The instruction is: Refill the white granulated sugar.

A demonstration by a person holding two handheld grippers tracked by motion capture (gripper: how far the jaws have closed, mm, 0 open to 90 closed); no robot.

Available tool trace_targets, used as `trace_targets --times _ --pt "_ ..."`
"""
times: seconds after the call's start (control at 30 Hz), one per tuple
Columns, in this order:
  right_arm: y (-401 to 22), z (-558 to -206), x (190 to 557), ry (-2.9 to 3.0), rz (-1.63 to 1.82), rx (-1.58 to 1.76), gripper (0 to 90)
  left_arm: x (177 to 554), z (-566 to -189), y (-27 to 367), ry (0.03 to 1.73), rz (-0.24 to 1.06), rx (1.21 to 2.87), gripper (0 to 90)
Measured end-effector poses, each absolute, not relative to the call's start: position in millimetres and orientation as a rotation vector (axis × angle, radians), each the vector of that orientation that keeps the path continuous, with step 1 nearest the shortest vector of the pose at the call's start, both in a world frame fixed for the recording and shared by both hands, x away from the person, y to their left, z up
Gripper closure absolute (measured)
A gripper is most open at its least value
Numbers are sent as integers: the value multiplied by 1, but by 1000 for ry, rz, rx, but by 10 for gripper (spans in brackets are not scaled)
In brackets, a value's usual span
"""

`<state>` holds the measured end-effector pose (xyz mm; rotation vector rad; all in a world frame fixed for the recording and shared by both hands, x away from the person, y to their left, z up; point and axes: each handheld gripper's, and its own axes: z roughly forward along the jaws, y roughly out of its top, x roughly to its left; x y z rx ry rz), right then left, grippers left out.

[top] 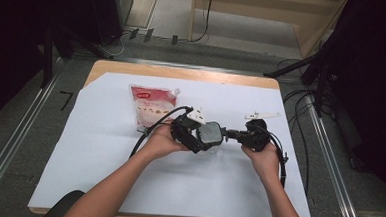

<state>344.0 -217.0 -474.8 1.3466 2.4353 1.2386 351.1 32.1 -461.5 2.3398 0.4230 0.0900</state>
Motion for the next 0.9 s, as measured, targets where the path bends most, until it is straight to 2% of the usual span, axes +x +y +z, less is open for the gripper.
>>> trace_targets --times 0.9 --pt "-214 -474 341 2454 1233 1322 900 348 -458 34 424 57 2354 164"
